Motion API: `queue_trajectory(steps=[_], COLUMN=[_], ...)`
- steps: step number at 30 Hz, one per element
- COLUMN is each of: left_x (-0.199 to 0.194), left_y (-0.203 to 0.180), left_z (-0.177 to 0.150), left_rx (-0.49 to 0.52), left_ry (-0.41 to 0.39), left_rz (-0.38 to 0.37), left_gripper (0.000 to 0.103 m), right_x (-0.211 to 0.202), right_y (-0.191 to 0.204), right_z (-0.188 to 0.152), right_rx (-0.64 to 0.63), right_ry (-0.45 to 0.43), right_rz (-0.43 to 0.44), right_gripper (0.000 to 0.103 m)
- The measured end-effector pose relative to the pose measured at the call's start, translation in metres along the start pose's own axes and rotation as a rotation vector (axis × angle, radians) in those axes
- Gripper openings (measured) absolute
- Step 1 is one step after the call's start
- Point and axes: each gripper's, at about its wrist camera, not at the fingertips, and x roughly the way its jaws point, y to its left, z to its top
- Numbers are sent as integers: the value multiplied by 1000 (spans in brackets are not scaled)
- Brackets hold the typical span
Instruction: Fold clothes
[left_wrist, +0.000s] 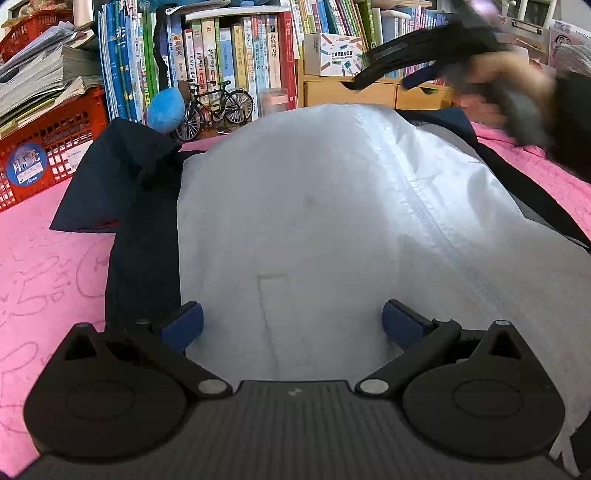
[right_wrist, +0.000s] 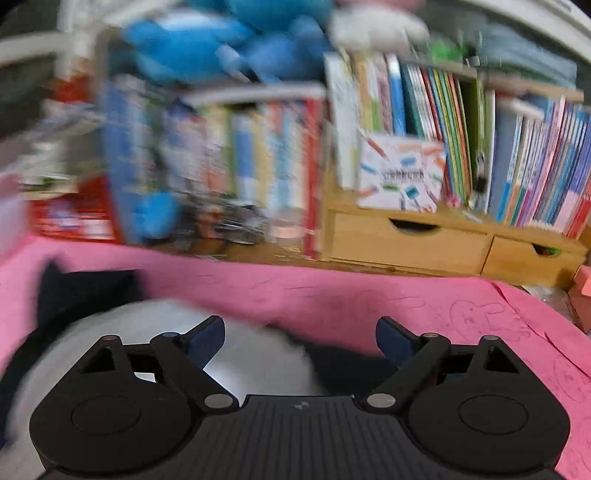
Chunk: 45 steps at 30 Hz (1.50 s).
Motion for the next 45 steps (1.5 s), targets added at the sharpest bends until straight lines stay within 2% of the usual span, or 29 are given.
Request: queue_trajectory(steps=[2, 3, 6, 8, 10, 12, 14, 16, 18, 22, 24, 26, 28, 29, 31, 32, 33, 36, 38, 40, 41, 43, 44, 45], left_x=[-1, -1, 1, 2, 1, 1, 1, 1, 0, 0, 0, 0, 0, 0, -1, -1, -1, -1, -1, -1, -2, -2, -2, -2], left_y=[0, 0, 1, 1, 2, 2, 2, 2, 1, 2, 1, 1, 1, 1, 1, 2, 2, 2, 3, 3, 3, 3, 3, 3], left_z=[-1, -2, 0, 2, 4, 6, 6, 6, 6, 6, 6, 7, 7, 7, 7, 7, 7, 8, 9, 8, 8, 7, 7, 7], left_rx=[-2, -2, -2, -2, -2, -2, -3, -2, -2, -2, -2, -2, -2, -2, -3, -3, -2, -3, -3, -3, -3, -3, -3, -3], left_ry=[-1, -2, -3, -3, -4, -3, -2, -2, -1, 0, 1, 1, 1, 1, 1, 1, 1, 2, 2, 2, 2, 1, 1, 1], left_rz=[-2, -2, -4, -5, -5, -5, -5, -6, -7, -7, -7, -7, -7, -7, -7, -8, -9, -11, -11, -12, -12, -13, -13, -13], left_gripper=[103, 103, 103, 103, 103, 103, 103, 103, 103, 103, 103, 103, 103, 103, 103, 103, 103, 103, 103, 103, 103, 103, 103, 103], right_x=[40, 56, 66, 50, 40, 30, 17, -8, -38, -108, -138, -157, -162, -162, -152, -143, -133, -81, -30, 20, 44, 72, 74, 73], right_y=[-5, -8, -23, -29, -26, -14, -4, -11, -28, -78, -111, -142, -162, -167, -160, -150, -137, -79, -40, -10, -2, 1, -4, -9], right_z=[3, 3, -14, -25, -31, -29, -23, -14, -3, -3, -14, -32, -49, -54, -50, -44, -35, -1, 15, 19, 16, 9, 9, 11], right_rx=[48, 70, 58, 18, -6, -39, -69, -44, 2, 51, 96, 148, 187, 211, 236, 239, 225, 71, -75, -182, -208, -177, -113, -63], right_ry=[106, 163, 287, 272, 257, 228, 156, 49, -77, -302, -315, -262, -171, -142, -120, -114, -104, -38, 58, 155, 207, 283, 274, 257], right_rz=[-156, -193, -67, -29, -8, -29, -80, -140, -238, -541, -657, -730, -701, -602, -362, -259, -193, -75, -74, -120, -148, -159, -164, -176], right_gripper=[87, 86, 85, 82, 64, 23, 10, 8, 8, 6, 6, 7, 13, 16, 37, 60, 77, 80, 80, 81, 78, 29, 6, 6])
